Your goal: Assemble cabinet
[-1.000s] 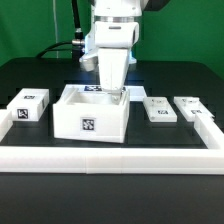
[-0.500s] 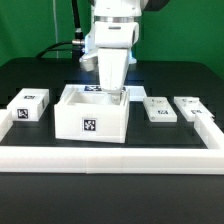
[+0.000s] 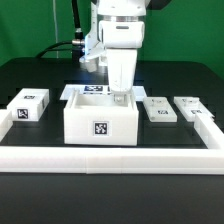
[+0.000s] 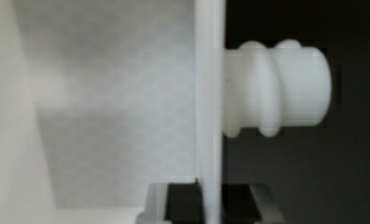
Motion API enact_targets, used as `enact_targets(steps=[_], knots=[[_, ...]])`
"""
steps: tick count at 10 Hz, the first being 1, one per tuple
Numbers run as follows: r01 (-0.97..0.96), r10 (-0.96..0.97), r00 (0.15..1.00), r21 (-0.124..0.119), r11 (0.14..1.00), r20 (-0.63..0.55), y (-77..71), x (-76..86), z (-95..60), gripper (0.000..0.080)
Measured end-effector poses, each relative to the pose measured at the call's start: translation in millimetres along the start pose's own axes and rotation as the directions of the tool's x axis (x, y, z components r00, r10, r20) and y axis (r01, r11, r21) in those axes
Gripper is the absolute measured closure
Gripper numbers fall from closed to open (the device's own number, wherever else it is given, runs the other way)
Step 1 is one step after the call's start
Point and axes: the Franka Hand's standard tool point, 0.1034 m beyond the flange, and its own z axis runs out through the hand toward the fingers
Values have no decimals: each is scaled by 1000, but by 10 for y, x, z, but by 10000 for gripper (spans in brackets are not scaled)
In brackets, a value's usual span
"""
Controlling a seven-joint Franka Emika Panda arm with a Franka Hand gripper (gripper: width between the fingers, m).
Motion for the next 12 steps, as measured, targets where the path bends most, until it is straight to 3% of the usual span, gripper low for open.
enact_targets(steps=[2,6,7,10,11,12], knots=[[-26,26,1000,-9,1000,-14,172,234,25,764],[-26,26,1000,-8,1000,-14,168,209,27,764],[-14,14,1000,-22,1000,-22,292,345,27,764],[-35,34,999,-40,999,-35,466,771,24,764],[-48,47,998,-36,998,-35,488,873,26,764],[-50,49,998,-31,998,-34,547,1077,27,764]])
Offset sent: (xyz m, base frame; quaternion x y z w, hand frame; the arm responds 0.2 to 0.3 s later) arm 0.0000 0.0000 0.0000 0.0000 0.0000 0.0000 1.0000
